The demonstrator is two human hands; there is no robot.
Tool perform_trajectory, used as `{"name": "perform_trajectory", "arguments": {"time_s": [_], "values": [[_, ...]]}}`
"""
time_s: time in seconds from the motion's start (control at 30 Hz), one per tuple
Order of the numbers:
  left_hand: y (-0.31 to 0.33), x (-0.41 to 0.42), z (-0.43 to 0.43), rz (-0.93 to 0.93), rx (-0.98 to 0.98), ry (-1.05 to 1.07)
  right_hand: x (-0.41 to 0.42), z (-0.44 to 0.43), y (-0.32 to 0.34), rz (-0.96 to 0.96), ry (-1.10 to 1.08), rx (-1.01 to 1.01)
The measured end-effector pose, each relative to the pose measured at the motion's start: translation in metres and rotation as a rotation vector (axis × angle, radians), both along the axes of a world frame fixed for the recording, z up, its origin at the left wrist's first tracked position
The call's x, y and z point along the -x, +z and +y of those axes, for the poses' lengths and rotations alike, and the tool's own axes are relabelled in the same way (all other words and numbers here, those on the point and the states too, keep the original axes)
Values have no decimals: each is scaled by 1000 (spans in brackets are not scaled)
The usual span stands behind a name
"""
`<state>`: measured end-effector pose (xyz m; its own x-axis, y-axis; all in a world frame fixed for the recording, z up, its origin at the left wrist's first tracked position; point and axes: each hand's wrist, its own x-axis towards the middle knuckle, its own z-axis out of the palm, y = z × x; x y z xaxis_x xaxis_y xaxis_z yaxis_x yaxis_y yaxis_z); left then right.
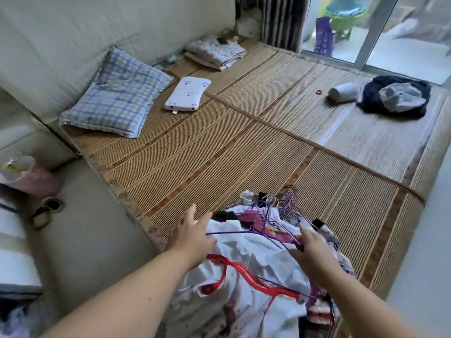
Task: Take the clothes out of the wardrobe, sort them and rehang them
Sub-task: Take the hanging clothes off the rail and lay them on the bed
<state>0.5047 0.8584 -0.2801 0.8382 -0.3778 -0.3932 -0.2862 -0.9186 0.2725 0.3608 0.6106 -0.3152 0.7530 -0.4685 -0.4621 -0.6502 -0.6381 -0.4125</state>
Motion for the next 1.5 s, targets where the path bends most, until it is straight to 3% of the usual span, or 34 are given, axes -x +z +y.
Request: {"name": "perform_trajectory", "arguments": {"time_s": [0.13,0.23,0.5,0.8,0.97,1.1,1.3,1.5], "values": [[12,12,19,68,-26,19,-29,33,8,1,244,8],[38,11,43,23,-45,28,-66,75,34,-101,438,1],[139,21,180,-335,-35,205,-156,250,155,-463,958,32],[279,86,374,-699,-151,555,-160,489,297,-843,1388,1],[364,132,472,-934,-241,791,-141,608,374,-1069,1487,-66],[431,156,524,-1175,-431,912,-132,673,429,-1201,1521,-146],[514,183,560,-1448,-791,957,-126,746,490,-1317,1562,-301],[571,195,578,-1570,-1030,1042,-135,821,543,-1362,1660,-508]]}}
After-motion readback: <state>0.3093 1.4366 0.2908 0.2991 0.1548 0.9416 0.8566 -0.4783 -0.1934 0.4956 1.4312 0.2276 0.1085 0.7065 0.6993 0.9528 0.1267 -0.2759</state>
